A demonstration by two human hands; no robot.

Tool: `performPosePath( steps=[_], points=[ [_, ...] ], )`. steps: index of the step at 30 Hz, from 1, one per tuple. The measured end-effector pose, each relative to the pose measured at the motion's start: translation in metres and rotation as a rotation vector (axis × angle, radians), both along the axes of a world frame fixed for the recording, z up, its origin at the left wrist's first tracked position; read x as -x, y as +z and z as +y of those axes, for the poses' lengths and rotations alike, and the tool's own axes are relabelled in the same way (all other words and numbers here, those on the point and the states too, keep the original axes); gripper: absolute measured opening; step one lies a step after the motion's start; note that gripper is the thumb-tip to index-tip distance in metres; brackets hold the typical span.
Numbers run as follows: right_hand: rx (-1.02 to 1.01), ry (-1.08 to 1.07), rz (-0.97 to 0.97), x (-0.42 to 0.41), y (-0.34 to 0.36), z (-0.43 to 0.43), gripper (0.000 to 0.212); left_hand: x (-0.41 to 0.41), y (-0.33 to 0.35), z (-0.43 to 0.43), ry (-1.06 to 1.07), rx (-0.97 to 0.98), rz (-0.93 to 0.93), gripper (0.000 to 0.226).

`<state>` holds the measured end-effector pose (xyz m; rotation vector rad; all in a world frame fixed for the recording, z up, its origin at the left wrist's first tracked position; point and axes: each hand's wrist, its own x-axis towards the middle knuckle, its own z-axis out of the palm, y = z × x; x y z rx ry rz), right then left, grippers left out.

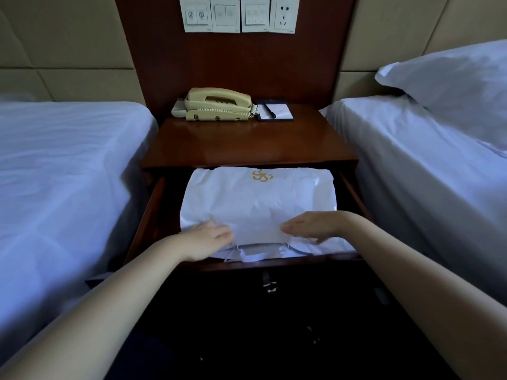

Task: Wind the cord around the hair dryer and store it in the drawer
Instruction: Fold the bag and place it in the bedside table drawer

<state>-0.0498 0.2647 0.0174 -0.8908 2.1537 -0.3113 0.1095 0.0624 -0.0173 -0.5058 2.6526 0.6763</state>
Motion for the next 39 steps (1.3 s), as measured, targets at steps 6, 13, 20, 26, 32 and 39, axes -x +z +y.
performPosePath(
  steps=[6, 13, 20, 26, 32, 39],
  points=[
    [0.329, 0.126, 0.005, -0.025, -0.016, -0.013, 0.034, 0.004, 0.005, 0.023, -0.023, -0.179, 0.112, 0.041],
    [0.057, 0.099, -0.124, -0.025, -0.022, -0.011, 0.053, 0.001, -0.002, 0.028, -0.090, -0.272, 0.048, 0.039],
    [0.152, 0.212, -0.095, -0.023, -0.023, 0.002, 0.038, -0.004, -0.004, 0.018, -0.154, -0.087, 0.027, 0.053],
    [0.243, 0.222, 0.019, -0.029, -0.030, -0.010, 0.018, 0.001, -0.010, 0.014, -0.171, 0.229, -0.025, 0.034],
    [0.188, 0.351, 0.254, -0.031, -0.033, -0.023, 0.024, -0.007, -0.012, 0.004, -0.091, 0.000, 0.097, 0.028],
    [0.102, 0.206, 0.083, -0.021, -0.015, 0.006, 0.034, -0.028, 0.008, 0.019, -0.043, -0.211, -0.079, 0.037]
  ],
)
